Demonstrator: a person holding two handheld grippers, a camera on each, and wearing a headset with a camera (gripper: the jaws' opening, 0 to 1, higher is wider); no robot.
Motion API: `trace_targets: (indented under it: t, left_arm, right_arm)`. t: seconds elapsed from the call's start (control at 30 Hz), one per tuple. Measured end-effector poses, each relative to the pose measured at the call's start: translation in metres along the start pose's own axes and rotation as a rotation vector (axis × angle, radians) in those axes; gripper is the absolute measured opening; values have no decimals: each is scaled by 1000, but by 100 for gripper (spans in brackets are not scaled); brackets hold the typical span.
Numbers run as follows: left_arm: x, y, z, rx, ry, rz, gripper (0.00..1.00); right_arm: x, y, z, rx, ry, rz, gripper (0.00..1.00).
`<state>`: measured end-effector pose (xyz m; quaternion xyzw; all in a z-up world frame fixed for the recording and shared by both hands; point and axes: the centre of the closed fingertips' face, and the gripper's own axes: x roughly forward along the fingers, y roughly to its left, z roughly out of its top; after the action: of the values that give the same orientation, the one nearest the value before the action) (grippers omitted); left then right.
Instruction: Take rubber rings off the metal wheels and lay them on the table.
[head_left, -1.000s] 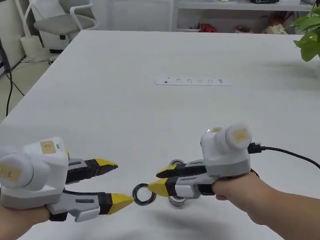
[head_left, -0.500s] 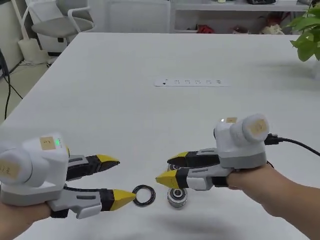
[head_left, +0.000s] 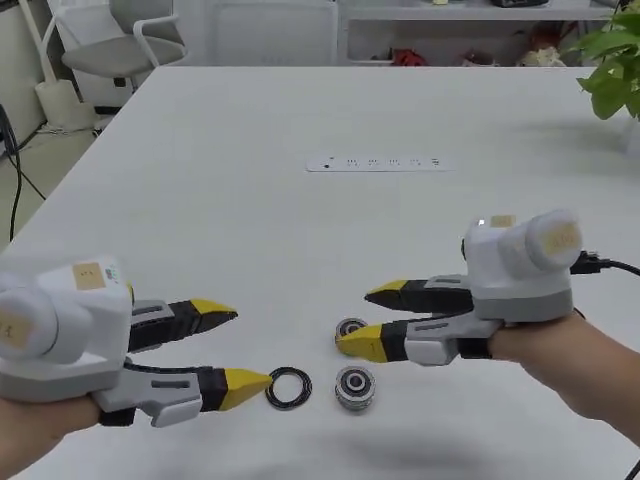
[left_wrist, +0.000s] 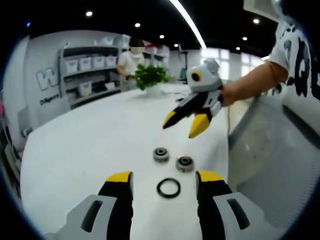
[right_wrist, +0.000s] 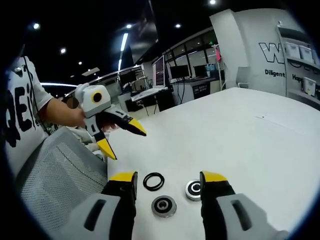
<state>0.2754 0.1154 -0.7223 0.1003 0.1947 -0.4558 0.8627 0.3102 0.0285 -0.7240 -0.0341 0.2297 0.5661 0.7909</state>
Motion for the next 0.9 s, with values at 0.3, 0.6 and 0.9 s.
trace_targets:
  t: [0.3,0.6,0.9]
  left_arm:
    - [1,3,3,2,-5,4,52]
    - [-1,8,7,4,-9,15,52]
    - [0,9,8,7,-9,16,52]
  right_arm:
    - [-20,-6,-7,-27,10,-31,53]
    - [-44,-15,-21,-30,21,-70,57]
    - [-63,-19,-34,-18,26,-109,61]
